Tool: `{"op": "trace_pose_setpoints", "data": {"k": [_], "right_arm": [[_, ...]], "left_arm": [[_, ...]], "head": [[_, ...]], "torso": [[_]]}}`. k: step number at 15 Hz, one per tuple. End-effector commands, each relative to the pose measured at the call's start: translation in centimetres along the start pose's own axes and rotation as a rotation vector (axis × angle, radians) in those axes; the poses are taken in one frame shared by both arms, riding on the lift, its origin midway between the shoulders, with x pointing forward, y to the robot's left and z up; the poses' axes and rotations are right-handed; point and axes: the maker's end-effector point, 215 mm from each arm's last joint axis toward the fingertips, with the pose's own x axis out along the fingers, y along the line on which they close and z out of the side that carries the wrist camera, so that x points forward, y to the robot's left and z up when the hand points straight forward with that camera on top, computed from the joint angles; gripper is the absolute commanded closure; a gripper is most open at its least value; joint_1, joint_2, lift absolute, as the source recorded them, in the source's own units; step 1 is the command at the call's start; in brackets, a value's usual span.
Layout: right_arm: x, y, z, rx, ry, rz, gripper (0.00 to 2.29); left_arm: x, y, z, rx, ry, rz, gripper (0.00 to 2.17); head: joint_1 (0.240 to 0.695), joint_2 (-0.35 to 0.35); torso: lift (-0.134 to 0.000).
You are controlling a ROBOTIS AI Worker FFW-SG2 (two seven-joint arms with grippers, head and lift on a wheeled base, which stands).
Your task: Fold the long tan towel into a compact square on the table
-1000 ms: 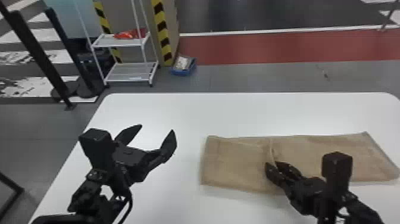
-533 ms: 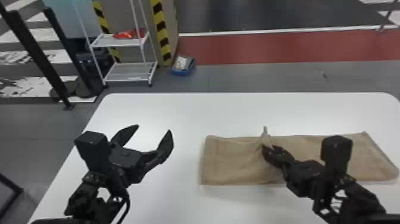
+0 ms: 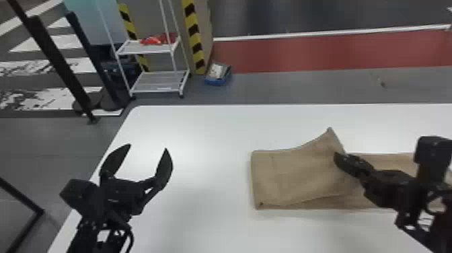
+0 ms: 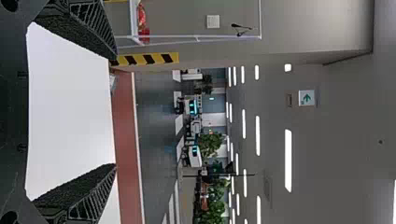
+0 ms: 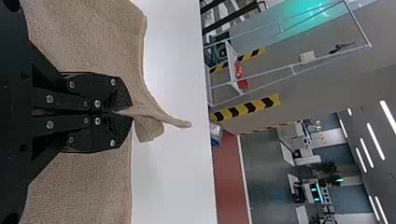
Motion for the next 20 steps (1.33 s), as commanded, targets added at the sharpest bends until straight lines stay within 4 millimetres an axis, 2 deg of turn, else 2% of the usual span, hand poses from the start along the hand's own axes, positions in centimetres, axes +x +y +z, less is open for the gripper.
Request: {"op": "trace_pose_setpoints", "data": {"k": [1, 2, 3, 5, 6, 7, 8, 9, 11, 12, 14, 15, 17, 18, 20], "right_arm": [[-2.7, -0.9, 4.3, 0.076, -0.035, -0.001, 1.73], [-4.3, -1.5, 4.6, 0.102, -0.028, -0.012, 1.73], [-4.9, -1.9, 3.4, 0.113, -0.012, -0.022, 1.73], [-5.1, -3.7, -1.2, 0.149, 0.04, -0.059, 1.73], [-4.9, -5.0, -2.0, 0.165, 0.047, -0.086, 1.73], [-5.3, -5.6, -1.1, 0.168, 0.033, -0.096, 1.73], [-6.1, -5.8, 2.2, 0.156, -0.021, -0.096, 1.73], [-7.4, -6.8, 5.4, 0.173, -0.056, -0.108, 1.73], [-9.0, -9.5, 7.6, 0.209, -0.081, -0.148, 1.73], [-9.0, -10.2, 6.7, 0.219, -0.067, -0.163, 1.73], [-7.9, -11.2, 2.9, 0.237, -0.011, -0.183, 1.73], [-7.6, -11.6, 2.1, 0.244, -0.003, -0.187, 1.73], [-7.8, -12.2, 2.9, 0.261, -0.014, -0.193, 1.73], [-7.9, -11.5, 4.5, 0.266, -0.033, -0.172, 1.73], [-10.8, -13.4, 7.6, 0.313, -0.082, -0.199, 1.73]], "left_arm": [[-0.7, -0.2, 0.2, -0.011, -0.011, -0.001, 0.06], [-0.8, -0.3, 0.2, -0.013, -0.011, -0.012, 0.06], [-0.9, -0.3, -0.2, -0.019, -0.005, -0.012, 0.06], [-1.1, 0.1, -0.8, -0.033, 0.004, -0.011, 0.06], [-1.0, 0.2, -1.2, -0.036, 0.011, -0.01, 0.06], [-0.9, 0.2, -1.2, -0.036, 0.009, -0.01, 0.06], [-0.9, 0.2, -1.2, -0.036, 0.009, -0.01, 0.06], [-0.9, 0.2, -1.1, -0.035, 0.008, -0.01, 0.07], [-1.1, 0.2, -1.4, -0.037, 0.015, -0.01, 0.07], [-1.0, 0.2, -1.6, -0.039, 0.018, -0.01, 0.07], [-0.7, -0.2, -1.7, -0.045, 0.018, -0.019, 0.07], [-0.6, -0.4, -1.8, -0.045, 0.02, -0.024, 0.07], [-0.6, -0.5, -2.0, -0.047, 0.028, -0.026, 0.07], [-0.6, -0.4, -2.1, -0.048, 0.031, -0.024, 0.07], [-0.6, -0.4, -2.2, -0.047, 0.033, -0.023, 0.07]], "head": [[0.695, 0.166], [0.695, 0.151], [0.695, 0.138], [0.695, 0.12], [0.695, 0.116], [0.695, 0.112], [0.695, 0.107], [0.695, 0.093], [0.695, 0.067], [0.695, 0.049], [0.695, 0.013], [0.695, 0.009], [0.695, 0.003], [0.695, 0.0], [0.695, -0.008]], "torso": [[-0.113], [-0.113], [-0.113], [-0.113], [-0.113], [-0.113], [-0.113], [-0.113], [-0.113], [-0.113], [-0.113], [-0.113], [-0.113], [-0.113], [-0.113]]}}
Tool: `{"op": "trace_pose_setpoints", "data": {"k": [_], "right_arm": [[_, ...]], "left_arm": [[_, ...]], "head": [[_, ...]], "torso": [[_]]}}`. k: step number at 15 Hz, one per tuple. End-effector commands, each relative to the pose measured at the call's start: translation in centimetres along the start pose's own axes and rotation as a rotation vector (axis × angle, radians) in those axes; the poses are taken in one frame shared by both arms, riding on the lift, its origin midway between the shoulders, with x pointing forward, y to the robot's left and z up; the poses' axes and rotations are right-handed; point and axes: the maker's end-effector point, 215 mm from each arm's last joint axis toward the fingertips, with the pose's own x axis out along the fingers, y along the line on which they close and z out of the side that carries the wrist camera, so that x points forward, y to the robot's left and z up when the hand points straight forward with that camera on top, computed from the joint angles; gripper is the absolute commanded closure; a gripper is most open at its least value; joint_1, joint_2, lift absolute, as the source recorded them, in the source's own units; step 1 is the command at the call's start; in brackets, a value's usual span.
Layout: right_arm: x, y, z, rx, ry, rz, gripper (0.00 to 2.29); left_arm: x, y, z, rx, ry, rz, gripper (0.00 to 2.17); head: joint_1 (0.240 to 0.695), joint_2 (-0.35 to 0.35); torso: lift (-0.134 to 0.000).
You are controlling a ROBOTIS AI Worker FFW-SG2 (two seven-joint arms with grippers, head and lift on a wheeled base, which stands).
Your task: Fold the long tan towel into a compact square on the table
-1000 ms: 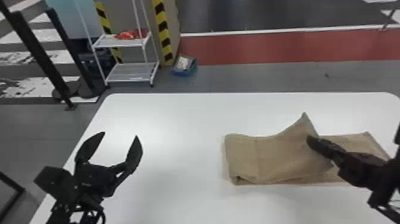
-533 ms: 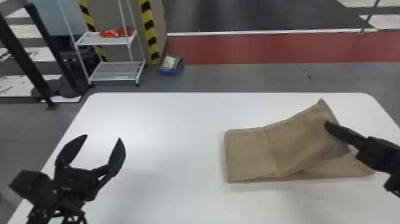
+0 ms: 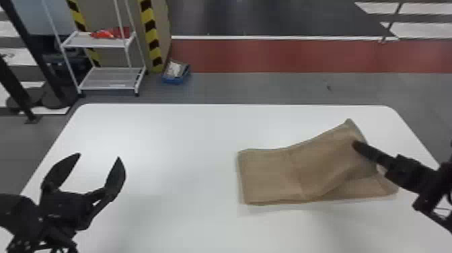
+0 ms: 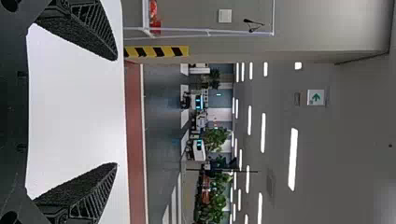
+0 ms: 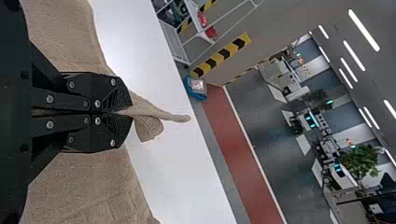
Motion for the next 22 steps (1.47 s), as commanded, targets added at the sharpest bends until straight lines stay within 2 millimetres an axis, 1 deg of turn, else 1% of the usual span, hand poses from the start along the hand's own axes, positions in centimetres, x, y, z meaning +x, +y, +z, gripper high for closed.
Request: {"op": "trace_pose_setpoints", "data": {"k": [1, 2, 4, 5, 6, 7, 8, 9, 11, 13, 15, 17, 18, 19, 20, 22], "right_arm": [[-1.9, -1.7, 2.4, 0.041, -0.038, -0.028, 1.73], [-2.0, -2.2, 2.1, 0.048, -0.036, -0.036, 1.73], [-1.3, -3.2, 0.8, 0.057, -0.019, -0.05, 1.73], [-1.1, -3.5, 0.7, 0.062, -0.021, -0.055, 1.73], [-1.2, -4.0, 0.6, 0.069, -0.018, -0.064, 1.73], [-1.7, -4.7, 0.9, 0.079, -0.027, -0.074, 1.5], [-2.1, -5.5, 1.6, 0.092, -0.05, -0.085, 0.83], [-2.6, -6.6, 2.3, 0.101, -0.067, -0.106, 0.0], [-3.0, -7.1, 2.5, 0.11, -0.077, -0.112, 0.0], [-3.8, -8.2, 2.9, 0.113, -0.086, -0.133, 0.06], [-4.9, -11.1, 3.2, 0.106, -0.077, -0.183, 0.06], [-5.4, -13.3, 2.9, 0.093, -0.032, -0.21, 0.07], [-5.4, -14.0, 2.3, 0.089, -0.004, -0.215, 0.07], [-5.4, -14.9, 1.4, 0.076, 0.031, -0.235, 0.07], [-5.2, -15.7, 0.5, 0.072, 0.055, -0.24, 0.07], [-4.9, -16.5, -1.1, 0.073, 0.081, -0.232, 0.08]], "left_arm": [[-0.1, -0.1, -0.1, -0.004, 0.002, 0.002, 0.07], [0.0, -0.2, -0.1, -0.003, 0.002, -0.001, 0.07], [0.1, -0.7, -0.2, -0.002, 0.005, -0.01, 0.07], [0.3, -1.1, -0.2, -0.002, 0.007, -0.018, 0.07], [0.5, -1.6, -0.9, -0.008, 0.028, -0.027, 0.07], [0.5, -1.7, -1.0, -0.008, 0.03, -0.028, 0.07], [0.5, -1.7, -1.2, -0.006, 0.034, -0.028, 0.07], [0.4, -1.7, -1.4, -0.003, 0.04, -0.029, 0.07], [0.6, -1.9, -1.4, -0.001, 0.043, -0.032, 0.07], [0.5, -2.4, -1.7, -0.003, 0.047, -0.041, 0.07], [0.4, -2.5, -2.0, -0.004, 0.054, -0.042, 0.07], [0.5, -3.1, -2.3, -0.009, 0.058, -0.051, 0.07], [0.6, -3.2, -2.3, -0.011, 0.058, -0.054, 0.07], [0.6, -3.5, -2.5, -0.012, 0.061, -0.058, 0.07], [0.9, -3.9, -2.8, -0.018, 0.063, -0.065, 0.07], [1.8, -5.5, -3.3, -0.036, 0.066, -0.087, 0.07]], "head": [[0.695, -0.017], [0.695, -0.027], [0.695, -0.05], [0.695, -0.058], [0.695, -0.068], [0.695, -0.073], [0.695, -0.081], [0.695, -0.09], [0.695, -0.111], [0.695, -0.133], [0.695, -0.15], [0.695, -0.175], [0.695, -0.187], [0.695, -0.212], [0.695, -0.222], [0.695, -0.241]], "torso": [[-0.113], [-0.113], [-0.113], [-0.113], [-0.113], [-0.113], [-0.113], [-0.113], [-0.113], [-0.113], [-0.113], [-0.113], [-0.113], [-0.113], [-0.113], [-0.113]]}}
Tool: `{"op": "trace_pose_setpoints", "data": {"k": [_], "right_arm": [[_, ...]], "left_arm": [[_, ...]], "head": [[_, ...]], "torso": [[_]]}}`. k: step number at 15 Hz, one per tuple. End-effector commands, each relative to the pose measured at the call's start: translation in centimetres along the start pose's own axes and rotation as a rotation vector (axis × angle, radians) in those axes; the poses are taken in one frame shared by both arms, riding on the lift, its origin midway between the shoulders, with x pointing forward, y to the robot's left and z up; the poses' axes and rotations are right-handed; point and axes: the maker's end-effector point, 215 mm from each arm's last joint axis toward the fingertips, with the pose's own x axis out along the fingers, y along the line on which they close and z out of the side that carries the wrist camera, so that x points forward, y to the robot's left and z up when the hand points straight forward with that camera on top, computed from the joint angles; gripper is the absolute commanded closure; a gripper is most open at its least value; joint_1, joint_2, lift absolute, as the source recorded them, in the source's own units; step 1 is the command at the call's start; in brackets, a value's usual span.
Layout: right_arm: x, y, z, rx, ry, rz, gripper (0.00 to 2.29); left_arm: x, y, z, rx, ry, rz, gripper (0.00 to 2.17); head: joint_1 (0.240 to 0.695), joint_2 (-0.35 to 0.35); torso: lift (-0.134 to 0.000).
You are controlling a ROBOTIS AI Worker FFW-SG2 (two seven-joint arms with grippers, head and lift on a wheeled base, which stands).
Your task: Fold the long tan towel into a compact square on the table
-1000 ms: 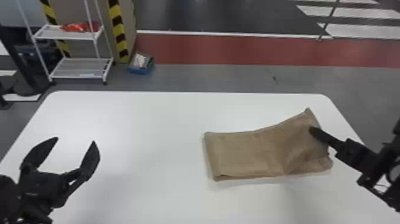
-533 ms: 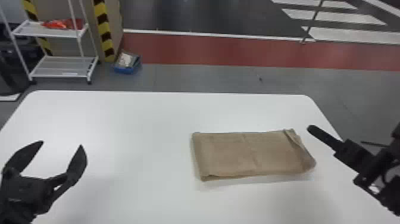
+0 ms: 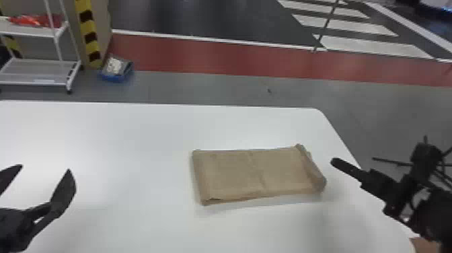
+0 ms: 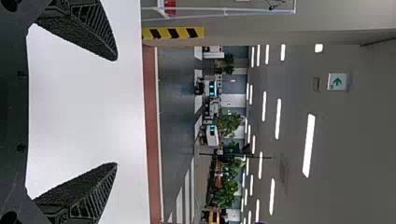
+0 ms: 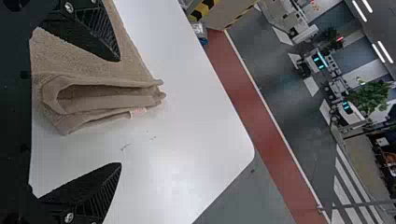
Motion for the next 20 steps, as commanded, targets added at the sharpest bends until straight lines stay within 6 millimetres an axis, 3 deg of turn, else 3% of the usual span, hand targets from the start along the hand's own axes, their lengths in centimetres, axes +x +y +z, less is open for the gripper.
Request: {"op": "trace_pose_setpoints", "data": {"k": [1, 4, 8, 14, 16, 20], "right_arm": [[0.8, -1.7, -1.4, -0.01, 0.015, -0.023, 0.08], [2.1, -1.8, -1.5, -0.046, -0.003, -0.001, 0.09], [3.7, -0.1, -1.0, -0.084, -0.03, 0.052, 0.09], [6.2, 1.4, -2.6, -0.115, 0.018, 0.069, 0.15], [6.4, 1.7, -3.1, -0.123, 0.033, 0.077, 0.37], [6.4, 1.7, -3.4, -0.12, 0.043, 0.077, 1.32]], "left_arm": [[1.1, -1.7, -0.6, -0.023, 0.005, -0.024, 0.07], [2.2, -3.2, -1.0, -0.038, -0.004, -0.046, 0.07], [2.6, -2.8, -0.9, -0.031, -0.033, -0.032, 0.07], [3.1, -2.5, -0.7, -0.023, -0.061, -0.014, 0.07], [3.1, -2.4, -0.8, -0.024, -0.058, -0.009, 0.07], [3.1, -2.7, -0.7, -0.03, -0.059, -0.014, 0.07]], "head": [[0.695, -0.249], [0.695, -0.272], [0.695, -0.282], [0.695, -0.241], [0.695, -0.232], [0.695, -0.226]], "torso": [[-0.113], [-0.113], [-0.113], [-0.113], [-0.113], [-0.113]]}}
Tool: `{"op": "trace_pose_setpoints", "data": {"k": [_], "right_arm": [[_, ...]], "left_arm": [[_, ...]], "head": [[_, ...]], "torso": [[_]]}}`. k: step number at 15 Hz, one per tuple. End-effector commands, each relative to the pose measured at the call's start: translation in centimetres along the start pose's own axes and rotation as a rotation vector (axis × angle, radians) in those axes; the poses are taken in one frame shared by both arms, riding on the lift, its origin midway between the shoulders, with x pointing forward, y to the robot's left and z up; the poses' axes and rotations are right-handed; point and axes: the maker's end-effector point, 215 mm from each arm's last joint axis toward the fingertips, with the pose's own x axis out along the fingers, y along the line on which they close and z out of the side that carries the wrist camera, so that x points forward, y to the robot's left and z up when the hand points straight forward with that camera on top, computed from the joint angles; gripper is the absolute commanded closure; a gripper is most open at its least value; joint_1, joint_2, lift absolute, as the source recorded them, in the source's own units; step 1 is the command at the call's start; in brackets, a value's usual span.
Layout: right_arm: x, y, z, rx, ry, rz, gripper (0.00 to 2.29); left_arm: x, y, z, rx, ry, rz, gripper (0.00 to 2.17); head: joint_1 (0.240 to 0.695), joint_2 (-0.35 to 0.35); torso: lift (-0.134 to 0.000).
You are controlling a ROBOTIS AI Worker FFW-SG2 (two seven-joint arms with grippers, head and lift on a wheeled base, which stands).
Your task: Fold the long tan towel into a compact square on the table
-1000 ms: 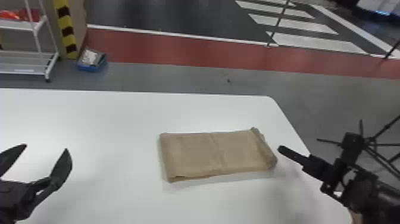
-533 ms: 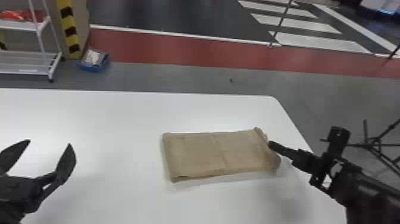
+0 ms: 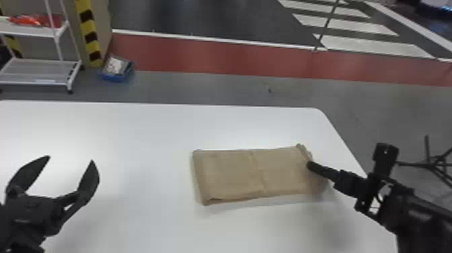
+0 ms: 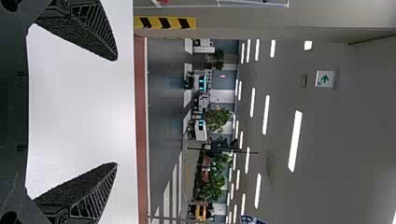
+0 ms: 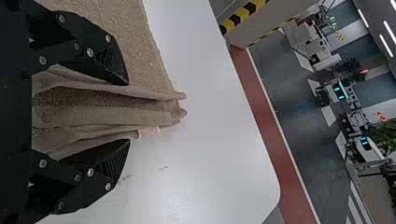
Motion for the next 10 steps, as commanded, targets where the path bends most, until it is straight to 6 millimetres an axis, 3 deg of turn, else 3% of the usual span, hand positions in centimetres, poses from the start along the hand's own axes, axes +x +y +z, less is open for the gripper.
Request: {"op": "trace_pose_setpoints", "data": {"k": [1, 5, 7, 8, 10], "right_arm": [[0.0, -0.1, -0.1, 0.004, 0.007, -0.002, 1.36], [0.2, -0.5, -0.6, 0.004, 0.025, -0.017, 1.26], [0.2, -0.8, -0.7, 0.008, 0.025, -0.022, 0.54], [0.0, -1.1, -0.5, 0.011, 0.021, -0.027, 0.3], [-0.2, -1.4, -0.1, 0.012, 0.013, -0.032, 0.17]], "left_arm": [[0.0, -0.1, -0.1, -0.008, 0.001, 0.001, 0.07], [0.0, 0.0, -0.2, -0.012, 0.005, 0.002, 0.07], [0.0, 0.0, -0.3, -0.013, 0.008, 0.002, 0.07], [0.0, 0.0, -0.3, -0.011, 0.008, 0.002, 0.07], [0.0, 0.0, -0.4, -0.012, 0.011, 0.003, 0.07]], "head": [[0.695, -0.226], [0.695, -0.228], [0.695, -0.229], [0.695, -0.23], [0.695, -0.232]], "torso": [[-0.113], [-0.113], [-0.113], [-0.113], [-0.113]]}}
